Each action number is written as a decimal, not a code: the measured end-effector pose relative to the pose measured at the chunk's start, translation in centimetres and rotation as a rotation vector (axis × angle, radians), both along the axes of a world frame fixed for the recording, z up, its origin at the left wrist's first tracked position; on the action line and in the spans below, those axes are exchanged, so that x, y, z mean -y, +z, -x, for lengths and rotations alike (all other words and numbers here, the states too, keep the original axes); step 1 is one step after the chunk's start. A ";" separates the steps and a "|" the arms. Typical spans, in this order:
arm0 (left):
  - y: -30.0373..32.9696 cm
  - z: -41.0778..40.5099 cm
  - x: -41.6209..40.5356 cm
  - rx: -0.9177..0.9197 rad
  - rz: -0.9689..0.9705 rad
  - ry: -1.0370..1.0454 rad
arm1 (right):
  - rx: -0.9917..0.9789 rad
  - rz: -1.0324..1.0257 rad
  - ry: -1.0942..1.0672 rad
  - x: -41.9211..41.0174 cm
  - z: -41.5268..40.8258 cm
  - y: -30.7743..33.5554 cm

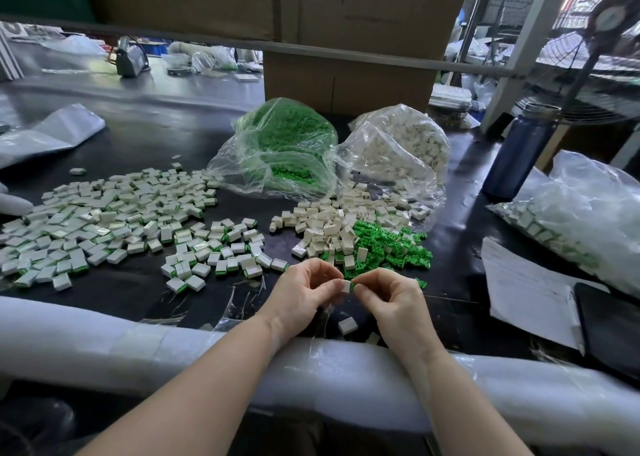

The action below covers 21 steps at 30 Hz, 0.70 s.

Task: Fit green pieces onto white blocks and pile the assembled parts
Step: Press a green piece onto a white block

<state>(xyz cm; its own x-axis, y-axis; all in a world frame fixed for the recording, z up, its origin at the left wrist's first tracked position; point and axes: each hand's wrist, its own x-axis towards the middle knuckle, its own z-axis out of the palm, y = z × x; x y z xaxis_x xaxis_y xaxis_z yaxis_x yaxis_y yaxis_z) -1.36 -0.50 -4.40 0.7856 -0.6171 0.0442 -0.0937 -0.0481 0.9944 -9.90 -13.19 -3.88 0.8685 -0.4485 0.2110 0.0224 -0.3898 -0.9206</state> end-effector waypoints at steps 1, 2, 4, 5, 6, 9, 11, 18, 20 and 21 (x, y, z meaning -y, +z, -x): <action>0.0 0.0 0.0 0.001 -0.004 -0.004 | 0.000 0.006 -0.003 0.0 0.0 0.0; 0.1 0.1 0.0 0.006 -0.013 -0.010 | 0.001 0.011 -0.007 0.0 0.0 -0.1; 0.2 0.2 0.0 0.029 -0.043 -0.024 | 0.006 0.001 -0.010 0.0 0.0 -0.1; 0.3 0.3 0.0 0.042 -0.056 -0.030 | 0.006 -0.010 -0.005 0.0 0.0 -0.1; 0.3 0.3 0.0 0.052 -0.065 -0.036 | 0.003 -0.019 0.002 0.0 0.0 -0.1; 0.5 0.5 0.0 0.060 -0.082 -0.044 | -0.009 -0.026 0.021 0.0 0.0 -0.1; 0.6 0.5 0.0 0.054 -0.086 -0.051 | -0.014 -0.033 0.029 0.0 0.0 0.0; 0.5 0.6 0.0 0.070 -0.123 -0.075 | -0.024 -0.043 0.057 0.0 -0.1 0.0; 0.5 0.6 -0.1 0.085 -0.122 -0.076 | -0.009 -0.057 0.048 0.0 -0.1 0.1; 0.6 0.6 -0.1 0.098 -0.122 -0.076 | -0.002 -0.063 0.041 0.0 -0.1 0.1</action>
